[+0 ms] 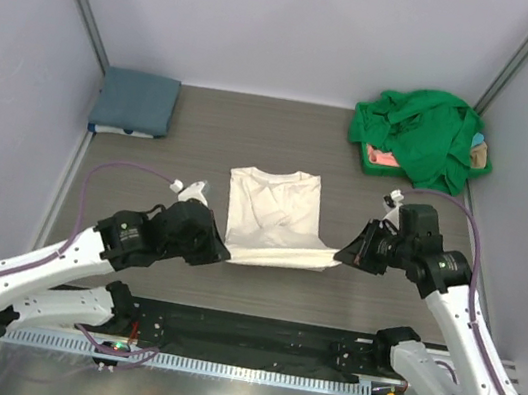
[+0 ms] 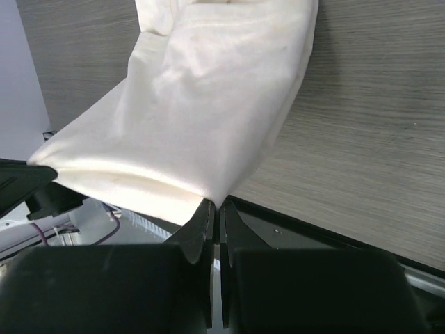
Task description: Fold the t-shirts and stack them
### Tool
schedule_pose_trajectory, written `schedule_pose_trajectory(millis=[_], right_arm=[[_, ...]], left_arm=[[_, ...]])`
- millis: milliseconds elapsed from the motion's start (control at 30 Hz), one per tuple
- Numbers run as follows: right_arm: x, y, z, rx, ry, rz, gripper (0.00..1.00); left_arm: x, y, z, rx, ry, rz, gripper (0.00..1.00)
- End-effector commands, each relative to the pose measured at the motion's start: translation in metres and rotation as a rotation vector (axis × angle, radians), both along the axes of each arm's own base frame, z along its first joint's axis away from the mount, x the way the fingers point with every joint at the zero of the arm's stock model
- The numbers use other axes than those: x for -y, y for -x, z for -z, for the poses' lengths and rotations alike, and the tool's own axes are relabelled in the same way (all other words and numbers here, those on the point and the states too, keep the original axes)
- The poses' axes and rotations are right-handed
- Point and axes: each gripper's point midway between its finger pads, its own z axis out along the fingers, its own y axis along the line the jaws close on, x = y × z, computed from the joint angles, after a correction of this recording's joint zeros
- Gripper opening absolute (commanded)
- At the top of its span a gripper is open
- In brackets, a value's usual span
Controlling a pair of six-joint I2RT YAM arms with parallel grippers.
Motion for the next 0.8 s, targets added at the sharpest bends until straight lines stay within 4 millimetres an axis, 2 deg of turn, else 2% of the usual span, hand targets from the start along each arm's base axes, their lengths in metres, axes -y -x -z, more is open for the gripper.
schedule_pose_trajectory(millis=[0,33,133,167,233,267,333,367,400,433,467,500,567,600,667,700,767], right_arm=[[0.009,-0.017,-0.014,0.024,0.060,0.032,0.01],[0.008,-0.024,-0.022,0.045,0.065,0.028,0.01],[0.009,-0.048,-0.022,0.056,0.108,0.022,0.01],[0.009,-0.057,-0.016,0.048,0.130,0.018,0.01],[0.006,-0.070,-0.017,0.052,0.138,0.012,0.01],[0.004,-0.078,-0.009,0.029,0.145,0.006,0.01],[0.002,-0.091,-0.014,0.046,0.150,0.001,0.01],[0.001,-0.099,-0.014,0.050,0.151,0.002,0.01],[0.000,-0.105,-0.007,0.027,0.163,-0.005,0.01],[-0.003,-0.114,-0.014,0.044,0.159,-0.009,0.01],[-0.004,-0.119,-0.016,0.049,0.161,-0.008,0.01],[-0.004,-0.130,-0.017,0.052,0.171,-0.002,0.01],[-0.006,-0.141,-0.018,0.060,0.174,0.005,0.01],[-0.007,-0.150,-0.015,0.054,0.179,0.005,0.01],[-0.008,-0.160,-0.011,0.043,0.188,0.006,0.01],[-0.010,-0.167,-0.015,0.052,0.186,0.005,0.01],[-0.010,-0.179,-0.005,0.029,0.197,0.016,0.01]], left_arm=[[-0.042,-0.010,-0.011,0.051,-0.210,-0.076,0.00],[-0.044,-0.014,-0.015,0.068,-0.232,-0.086,0.00],[-0.039,-0.029,-0.027,0.109,-0.258,-0.095,0.00],[-0.034,-0.035,-0.036,0.136,-0.252,-0.085,0.00],[-0.033,-0.047,-0.035,0.136,-0.275,-0.099,0.00],[-0.032,-0.053,-0.037,0.140,-0.278,-0.103,0.00],[-0.036,-0.071,-0.041,0.147,-0.298,-0.120,0.00],[-0.031,-0.078,-0.046,0.154,-0.273,-0.115,0.00],[-0.032,-0.084,-0.046,0.152,-0.269,-0.119,0.00],[-0.037,-0.099,-0.045,0.154,-0.274,-0.136,0.00],[-0.035,-0.103,-0.048,0.148,-0.254,-0.127,0.00],[-0.042,-0.115,-0.047,0.146,-0.264,-0.144,0.00],[-0.039,-0.130,-0.047,0.139,-0.248,-0.137,0.00],[-0.045,-0.141,-0.047,0.136,-0.248,-0.157,0.00],[-0.044,-0.158,-0.041,0.121,-0.260,-0.147,0.00],[-0.047,-0.165,-0.039,0.106,-0.252,-0.151,0.00],[-0.046,-0.180,-0.040,0.108,-0.247,-0.141,0.00]])
